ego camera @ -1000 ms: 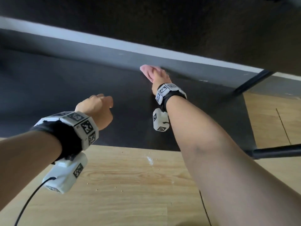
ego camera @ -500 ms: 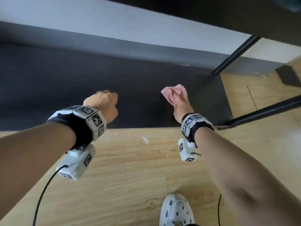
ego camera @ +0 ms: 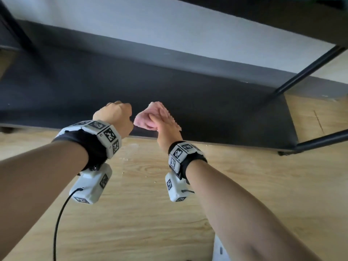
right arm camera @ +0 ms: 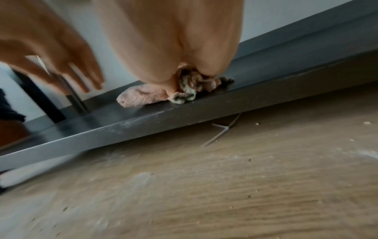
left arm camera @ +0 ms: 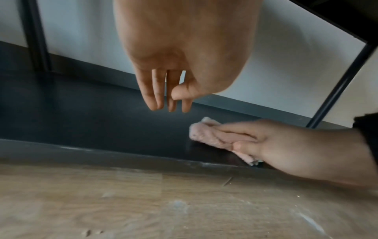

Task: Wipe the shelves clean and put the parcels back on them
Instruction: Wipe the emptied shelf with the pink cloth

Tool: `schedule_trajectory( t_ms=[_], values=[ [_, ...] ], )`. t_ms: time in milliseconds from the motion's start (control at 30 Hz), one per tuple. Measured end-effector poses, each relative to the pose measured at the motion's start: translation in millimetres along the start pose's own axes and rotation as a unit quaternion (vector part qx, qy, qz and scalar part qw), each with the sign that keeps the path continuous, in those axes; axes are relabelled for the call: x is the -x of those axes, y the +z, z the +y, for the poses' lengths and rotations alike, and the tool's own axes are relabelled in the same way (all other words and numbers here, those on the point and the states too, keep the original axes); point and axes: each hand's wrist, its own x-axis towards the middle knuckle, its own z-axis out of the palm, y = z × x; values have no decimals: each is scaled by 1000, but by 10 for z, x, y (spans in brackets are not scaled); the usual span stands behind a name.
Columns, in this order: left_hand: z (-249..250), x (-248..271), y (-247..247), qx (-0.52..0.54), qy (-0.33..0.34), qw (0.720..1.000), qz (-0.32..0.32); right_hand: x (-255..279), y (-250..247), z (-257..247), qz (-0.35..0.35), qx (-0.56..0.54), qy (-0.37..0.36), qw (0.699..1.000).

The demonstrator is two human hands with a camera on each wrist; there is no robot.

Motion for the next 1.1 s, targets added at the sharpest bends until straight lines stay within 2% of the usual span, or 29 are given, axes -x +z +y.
schedule_trajectory(
  t_ms=[133,200,333,500,600,800,1000,1100],
  values=[
    [-410,67,-52,-4,-22,1000,-16,-19,-131,239,125,0,161,979],
    [-611,73,-82,-5,-37,999,-19,14,-108,89,115,21,192,974],
    [-933,131,-187,14,-59,998,-35,99,273,-637,48,33,205,977],
    [-1502,250,-268,46,-87,995,-16,-232,742,-1544,-14,34,166,986],
    [-1897,340,-273,58,-120,991,-11,-489,888,-1920,-61,30,131,989],
    [-2451,532,-161,64,-172,983,-9,-802,1124,-2356,-105,56,51,992],
    [-2631,478,-167,82,-209,975,5,-1041,1258,-2696,-125,90,-28,988],
    [-2650,446,-169,88,-219,972,-1,-1133,1340,-2842,-171,88,-52,980]
  ],
)
